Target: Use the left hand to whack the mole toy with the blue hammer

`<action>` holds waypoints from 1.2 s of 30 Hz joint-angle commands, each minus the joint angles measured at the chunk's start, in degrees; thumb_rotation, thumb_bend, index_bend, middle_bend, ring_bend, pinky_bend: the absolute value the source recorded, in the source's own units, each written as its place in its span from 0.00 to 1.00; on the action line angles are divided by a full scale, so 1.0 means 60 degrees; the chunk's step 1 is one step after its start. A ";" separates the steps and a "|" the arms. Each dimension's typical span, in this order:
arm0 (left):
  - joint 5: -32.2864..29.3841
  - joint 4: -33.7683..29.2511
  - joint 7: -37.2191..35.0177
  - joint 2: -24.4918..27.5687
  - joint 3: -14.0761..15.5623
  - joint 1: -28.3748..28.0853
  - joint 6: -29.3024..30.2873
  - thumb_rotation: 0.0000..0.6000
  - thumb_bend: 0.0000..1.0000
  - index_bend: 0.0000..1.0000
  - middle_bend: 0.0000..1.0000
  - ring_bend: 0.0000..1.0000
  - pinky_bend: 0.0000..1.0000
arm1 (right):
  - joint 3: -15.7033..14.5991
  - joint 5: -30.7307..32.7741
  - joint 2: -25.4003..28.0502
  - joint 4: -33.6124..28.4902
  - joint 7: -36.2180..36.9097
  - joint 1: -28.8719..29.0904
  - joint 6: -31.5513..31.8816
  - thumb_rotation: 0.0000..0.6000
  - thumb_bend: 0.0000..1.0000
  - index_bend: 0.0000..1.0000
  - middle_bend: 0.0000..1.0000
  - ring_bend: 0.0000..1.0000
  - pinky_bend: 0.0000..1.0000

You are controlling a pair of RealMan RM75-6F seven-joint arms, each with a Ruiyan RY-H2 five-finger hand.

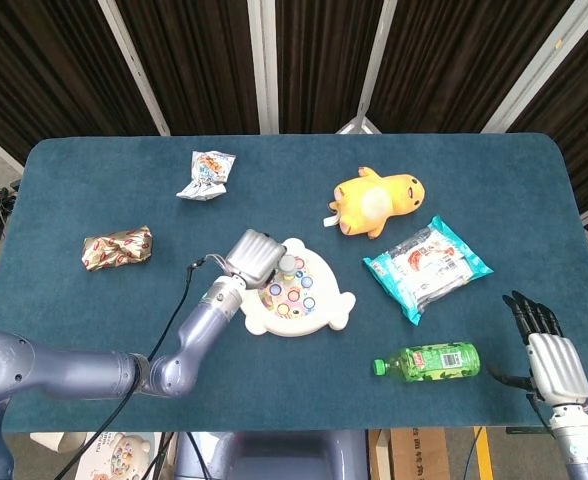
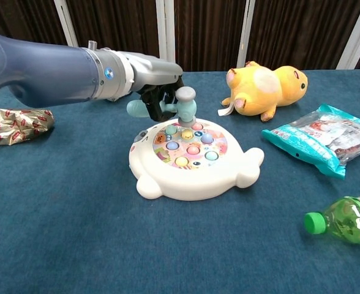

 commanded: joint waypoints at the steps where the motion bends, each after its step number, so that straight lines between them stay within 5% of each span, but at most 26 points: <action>1: -0.0063 0.0062 0.0055 -0.0066 0.0039 -0.0070 -0.0005 1.00 0.70 0.66 0.50 0.38 0.54 | 0.0007 0.0019 0.0003 0.0010 0.0020 -0.0001 -0.0006 1.00 0.19 0.00 0.00 0.00 0.00; 19: -0.0448 0.0376 0.0066 -0.0375 0.0406 -0.0239 -0.0068 1.00 0.70 0.66 0.50 0.38 0.54 | -0.0001 0.0017 0.0040 0.0011 0.0105 -0.0012 -0.0020 1.00 0.19 0.00 0.00 0.00 0.00; 36: -0.0203 -0.0396 -0.0447 0.0214 0.0132 -0.0073 0.0410 1.00 0.70 0.66 0.50 0.38 0.54 | -0.0002 0.0001 0.0039 0.0034 0.0091 -0.0021 0.0001 1.00 0.19 0.00 0.00 0.00 0.00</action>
